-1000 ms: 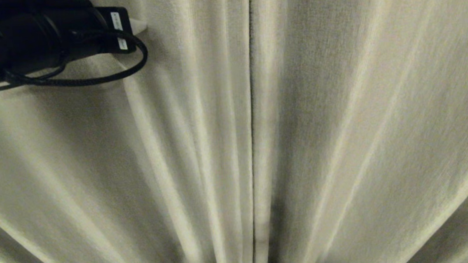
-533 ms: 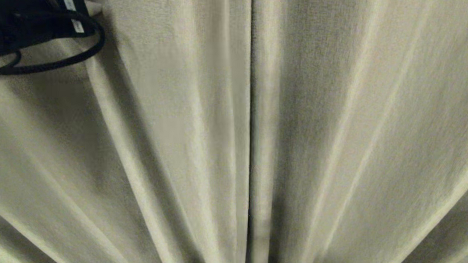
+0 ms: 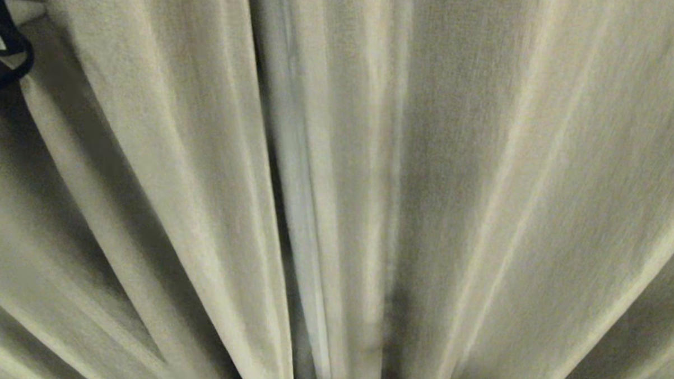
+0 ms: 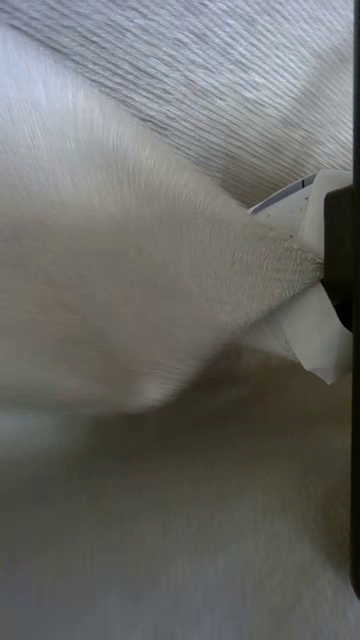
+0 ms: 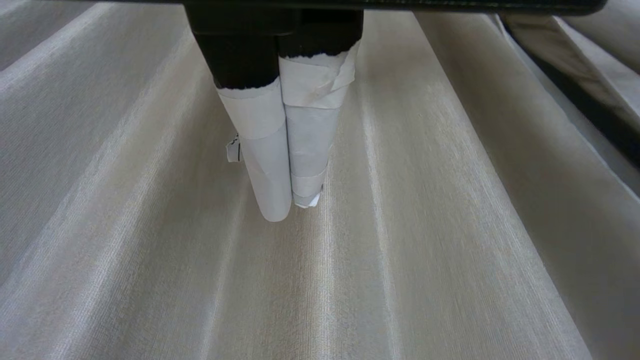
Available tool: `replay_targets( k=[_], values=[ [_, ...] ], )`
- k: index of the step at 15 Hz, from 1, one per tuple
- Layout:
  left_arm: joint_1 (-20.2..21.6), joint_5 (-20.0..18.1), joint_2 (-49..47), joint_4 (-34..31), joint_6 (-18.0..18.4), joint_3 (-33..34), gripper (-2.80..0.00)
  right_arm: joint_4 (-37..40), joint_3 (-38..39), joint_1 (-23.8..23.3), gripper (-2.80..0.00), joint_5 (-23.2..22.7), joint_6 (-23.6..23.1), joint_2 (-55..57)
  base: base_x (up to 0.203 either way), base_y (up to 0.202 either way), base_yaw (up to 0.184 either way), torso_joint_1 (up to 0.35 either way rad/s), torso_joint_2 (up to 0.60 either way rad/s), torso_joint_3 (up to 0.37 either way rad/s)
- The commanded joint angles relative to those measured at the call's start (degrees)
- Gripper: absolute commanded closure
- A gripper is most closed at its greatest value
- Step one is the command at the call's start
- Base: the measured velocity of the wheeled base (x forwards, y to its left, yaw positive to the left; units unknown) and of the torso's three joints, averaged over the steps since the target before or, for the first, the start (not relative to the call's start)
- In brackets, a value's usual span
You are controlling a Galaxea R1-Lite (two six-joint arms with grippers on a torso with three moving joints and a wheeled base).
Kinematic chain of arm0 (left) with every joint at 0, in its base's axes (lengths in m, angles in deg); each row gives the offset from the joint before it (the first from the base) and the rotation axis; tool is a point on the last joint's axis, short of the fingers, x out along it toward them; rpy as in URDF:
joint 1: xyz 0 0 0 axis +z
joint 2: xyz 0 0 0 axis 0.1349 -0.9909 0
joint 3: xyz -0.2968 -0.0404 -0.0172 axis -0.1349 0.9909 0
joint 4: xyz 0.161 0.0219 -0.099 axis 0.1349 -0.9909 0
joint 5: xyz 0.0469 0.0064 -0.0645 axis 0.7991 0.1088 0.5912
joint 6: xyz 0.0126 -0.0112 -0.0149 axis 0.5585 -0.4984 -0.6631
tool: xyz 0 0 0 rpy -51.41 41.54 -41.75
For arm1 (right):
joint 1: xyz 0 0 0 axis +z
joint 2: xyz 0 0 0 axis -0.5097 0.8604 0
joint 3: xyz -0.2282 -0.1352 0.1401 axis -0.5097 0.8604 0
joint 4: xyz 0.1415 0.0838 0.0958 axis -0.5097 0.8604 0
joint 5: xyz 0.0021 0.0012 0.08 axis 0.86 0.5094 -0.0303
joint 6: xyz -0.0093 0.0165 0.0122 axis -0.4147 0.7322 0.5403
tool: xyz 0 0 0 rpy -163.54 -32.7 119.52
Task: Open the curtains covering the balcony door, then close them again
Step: Pull the outer curtains open on both sides
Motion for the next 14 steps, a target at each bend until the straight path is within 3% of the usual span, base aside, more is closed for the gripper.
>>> replay_targets(
  k=[1,7,12,14],
  values=[
    [8.67,-6.64,-0.48,-0.16,0.09,-0.25,0.00,0.00,0.01,0.00,0.00,-0.06,-0.05,0.09,0.000,0.000,0.000,0.000,0.00,0.000],
    [26.92,-26.46,-7.83,0.65,0.35,-2.63,0.00,0.00,0.01,0.00,0.00,-0.06,-0.05,0.09,0.000,0.000,0.000,0.000,0.00,0.000],
    [34.74,-33.56,-16.25,2.69,0.13,-10.30,0.00,0.00,0.01,0.00,0.00,-0.06,-0.05,0.09,0.000,0.000,0.000,0.000,0.00,0.000],
    [35.76,-35.39,-19.21,3.66,0.04,-12.49,0.00,0.00,0.01,0.00,0.00,-0.06,-0.05,0.09,0.000,0.000,0.000,0.000,0.00,0.000]
  ],
)
